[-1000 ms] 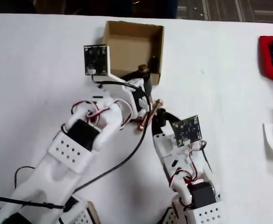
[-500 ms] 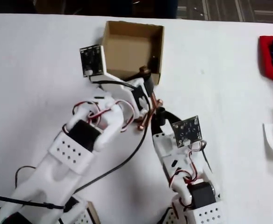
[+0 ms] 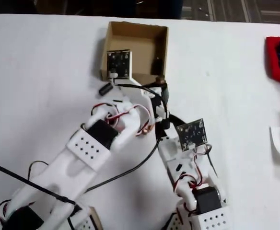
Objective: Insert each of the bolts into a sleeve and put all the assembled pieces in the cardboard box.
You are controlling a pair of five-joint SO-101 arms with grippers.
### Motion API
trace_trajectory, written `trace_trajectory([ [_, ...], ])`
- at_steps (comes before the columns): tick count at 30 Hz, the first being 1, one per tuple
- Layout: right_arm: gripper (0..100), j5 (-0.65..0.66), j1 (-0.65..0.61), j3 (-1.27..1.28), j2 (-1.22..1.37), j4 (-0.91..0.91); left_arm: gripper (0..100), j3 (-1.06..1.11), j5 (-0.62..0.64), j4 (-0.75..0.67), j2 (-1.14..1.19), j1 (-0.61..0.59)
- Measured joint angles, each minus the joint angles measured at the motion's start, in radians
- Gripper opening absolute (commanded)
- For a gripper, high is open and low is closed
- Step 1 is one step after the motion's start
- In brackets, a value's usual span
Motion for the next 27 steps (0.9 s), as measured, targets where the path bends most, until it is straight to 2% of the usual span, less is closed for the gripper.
trace_trajectory([
  [4, 2.3, 0.0, -0.005, 0.0, 0.0, 0.0, 3, 0.002, -0.021, 0.018, 0.0, 0.0],
  [12, 2.3, -0.002, -0.005, 0.002, 0.0, 0.0, 3, -0.002, -0.258, 0.221, 0.0, 0.072],
  [18, 2.3, -0.002, -0.006, 0.002, 0.0, 0.0, 4, -0.031, -0.295, 0.273, 0.0, 0.084],
  [20, 2.3, -0.003, -0.006, 0.0, 0.0, 0.0, 10, -0.046, -0.295, 0.299, 0.0, 0.084],
  [24, 2.3, -0.002, -0.003, 0.0, 0.0, 0.0, 27, -0.084, -0.299, 0.381, 0.0, 0.071],
  [27, 2.3, 0.0, -0.002, 0.002, 0.002, 0.0, 30, -0.127, -0.298, 0.437, 0.0, 0.031],
])
